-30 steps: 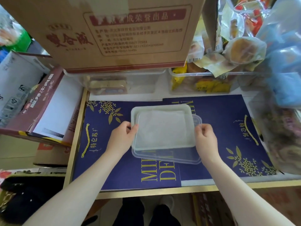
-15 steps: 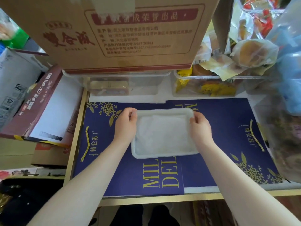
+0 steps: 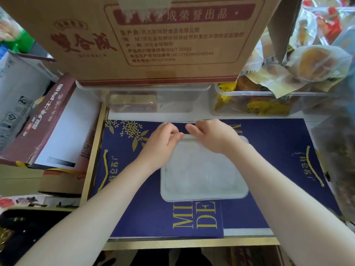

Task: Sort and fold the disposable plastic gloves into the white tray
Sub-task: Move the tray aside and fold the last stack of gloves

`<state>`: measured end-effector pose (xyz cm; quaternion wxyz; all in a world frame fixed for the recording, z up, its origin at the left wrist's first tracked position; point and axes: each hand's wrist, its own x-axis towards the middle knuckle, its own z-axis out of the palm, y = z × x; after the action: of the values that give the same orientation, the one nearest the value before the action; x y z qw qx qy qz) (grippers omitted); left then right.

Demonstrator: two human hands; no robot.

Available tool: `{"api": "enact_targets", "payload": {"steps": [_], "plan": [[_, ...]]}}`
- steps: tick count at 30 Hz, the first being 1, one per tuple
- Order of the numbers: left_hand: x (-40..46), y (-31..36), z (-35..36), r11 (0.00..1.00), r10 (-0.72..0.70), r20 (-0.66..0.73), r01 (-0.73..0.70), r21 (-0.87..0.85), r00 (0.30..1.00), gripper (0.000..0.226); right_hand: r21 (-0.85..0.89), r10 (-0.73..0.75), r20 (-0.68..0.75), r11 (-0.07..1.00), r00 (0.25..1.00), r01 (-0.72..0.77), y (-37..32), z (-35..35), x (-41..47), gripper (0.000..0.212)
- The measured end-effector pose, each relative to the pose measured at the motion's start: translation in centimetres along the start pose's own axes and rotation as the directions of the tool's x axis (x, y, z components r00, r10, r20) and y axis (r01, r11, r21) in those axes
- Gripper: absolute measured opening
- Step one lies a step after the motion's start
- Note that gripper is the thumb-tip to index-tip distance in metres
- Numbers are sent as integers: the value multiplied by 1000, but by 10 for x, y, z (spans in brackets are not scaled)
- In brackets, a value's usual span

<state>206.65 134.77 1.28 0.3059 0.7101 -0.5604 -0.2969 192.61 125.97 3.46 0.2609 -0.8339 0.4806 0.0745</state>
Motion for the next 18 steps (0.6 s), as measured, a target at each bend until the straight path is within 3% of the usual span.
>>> {"api": "enact_targets", "payload": {"steps": [4,5,7,9,11,14,18], "plan": [[-21,7,-7,968,235,-142,-245,-54,962,16,-3,10,235,1000,972,-9,-17,-24,2,40],[-23,5,-5,971,211,-166,-226,-82,963,19,-50,7,264,999,964,6,-21,-23,2,39],[-27,2,-2,972,11,-181,-54,-230,983,25,-138,6,227,990,974,26,-26,-15,0,35],[-29,2,1,869,-257,-57,205,-450,965,31,-188,33,133,982,991,-8,-29,-10,-6,36],[-31,2,6,799,-394,-4,340,-496,919,25,-197,67,53,979,996,-55,-33,-8,-12,40],[-37,8,9,851,-396,-126,312,-422,910,32,-189,92,2,978,996,-90,-48,2,-18,41],[-46,3,12,879,-336,-147,254,-403,930,30,-90,77,-84,992,993,-84,-57,20,-27,44]]}}
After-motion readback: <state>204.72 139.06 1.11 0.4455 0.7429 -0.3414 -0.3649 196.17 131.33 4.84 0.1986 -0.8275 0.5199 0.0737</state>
